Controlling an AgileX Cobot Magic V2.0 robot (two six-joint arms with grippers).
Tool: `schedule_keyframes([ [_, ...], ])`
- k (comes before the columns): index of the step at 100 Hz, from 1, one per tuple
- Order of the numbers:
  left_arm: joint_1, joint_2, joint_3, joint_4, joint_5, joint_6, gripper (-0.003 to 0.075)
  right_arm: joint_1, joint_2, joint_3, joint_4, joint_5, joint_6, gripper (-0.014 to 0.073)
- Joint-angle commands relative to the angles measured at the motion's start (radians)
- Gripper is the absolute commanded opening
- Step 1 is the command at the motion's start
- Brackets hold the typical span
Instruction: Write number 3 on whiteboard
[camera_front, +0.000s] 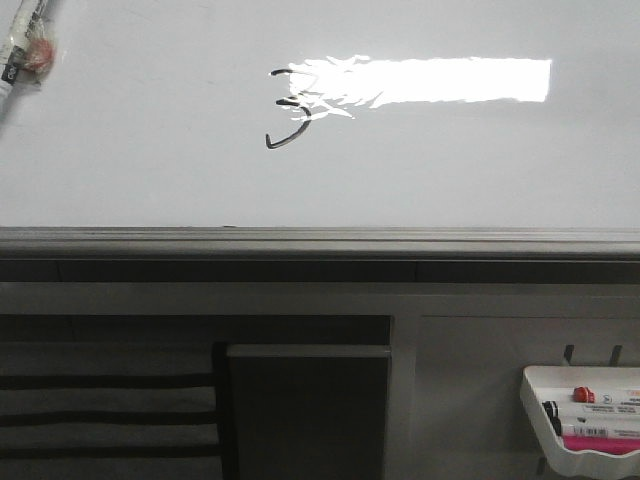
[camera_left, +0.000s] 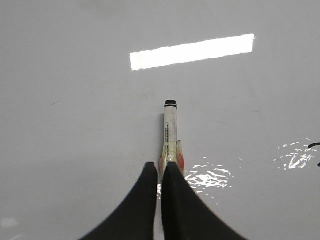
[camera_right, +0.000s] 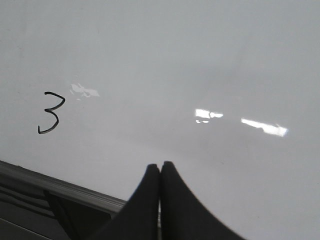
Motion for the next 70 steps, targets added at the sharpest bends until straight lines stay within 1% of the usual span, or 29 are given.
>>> schedule_keyframes([
  [1,0.006,0.004,0.015,-0.012,-0.111,-0.015,-0.0019,-0.005,0.0,-0.025,-0.016,-0.083,0.0,-0.0076],
  [14,0.006,0.004,0.072,-0.012,-0.111,-0.015,-0.0019,-0.005,0.0,-0.025,-0.016,-0.083,0.0,-0.0076],
  [20,0.006,-0.034,0.099,-0.012,-0.119,-0.012,-0.0019,-0.005,0.0,-0.025,-0.016,-0.083,0.0,-0.0076],
  [45,0.12,-0.33,0.251,-0.012,-0.115,-0.01,-0.0019,-0.005,0.0,-0.025,-0.016,-0.081,0.0,-0.0076],
  [58,0.172,-0.407,0.337,-0.024,-0.115,-0.01,-0.0019,-0.005,0.0,-0.025,-0.016,-0.081,0.0,-0.0076],
  [70,0.179,-0.431,0.386,-0.047,-0.115,-0.012,-0.0019,-0.005,0.0,-0.025,-0.016,-0.081,0.0,-0.0076],
])
